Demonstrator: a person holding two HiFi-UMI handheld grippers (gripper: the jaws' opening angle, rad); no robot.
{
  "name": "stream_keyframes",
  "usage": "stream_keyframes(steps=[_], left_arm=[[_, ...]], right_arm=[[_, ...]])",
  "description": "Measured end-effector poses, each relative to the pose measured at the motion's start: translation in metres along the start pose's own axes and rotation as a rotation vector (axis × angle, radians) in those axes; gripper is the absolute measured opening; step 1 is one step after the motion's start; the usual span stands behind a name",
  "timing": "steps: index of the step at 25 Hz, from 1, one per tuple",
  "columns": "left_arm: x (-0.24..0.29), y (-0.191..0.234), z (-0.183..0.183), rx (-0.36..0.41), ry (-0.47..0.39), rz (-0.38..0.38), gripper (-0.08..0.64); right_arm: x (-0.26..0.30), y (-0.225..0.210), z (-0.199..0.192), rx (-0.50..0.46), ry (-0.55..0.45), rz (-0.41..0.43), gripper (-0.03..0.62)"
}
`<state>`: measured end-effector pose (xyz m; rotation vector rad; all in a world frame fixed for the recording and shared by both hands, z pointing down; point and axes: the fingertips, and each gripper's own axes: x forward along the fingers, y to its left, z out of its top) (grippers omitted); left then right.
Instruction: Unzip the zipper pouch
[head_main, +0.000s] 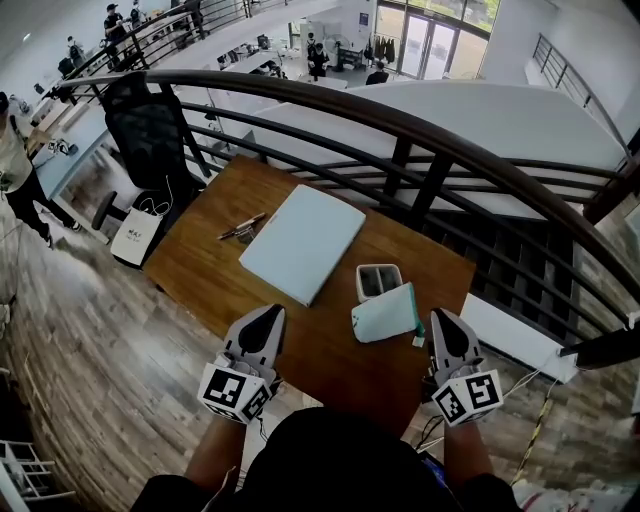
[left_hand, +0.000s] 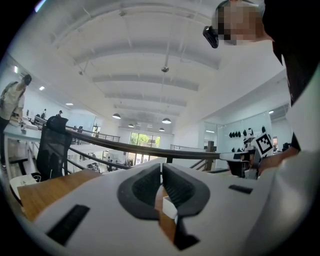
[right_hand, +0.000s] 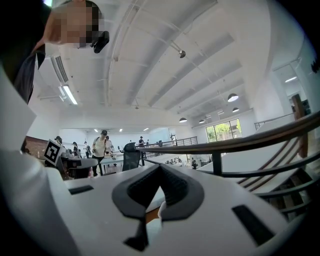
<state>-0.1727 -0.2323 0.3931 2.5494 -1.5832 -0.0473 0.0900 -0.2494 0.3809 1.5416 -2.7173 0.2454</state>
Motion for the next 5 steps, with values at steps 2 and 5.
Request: stream_keyframes(steps=[2,5], left_arm=[[0.002,0.003,0.0,-0.003,0.001,0.0,0.021],[0.0047,0.0074,-0.0005,0.003,0.004,0.001,0.021]], right_arm=[[0.0014,-0.0028,-0.0014,0.004,0.002,-0.01,-0.006],[0.0045,-0.0048,-0.0035,0.004,0.004,-0.011,-0.006]])
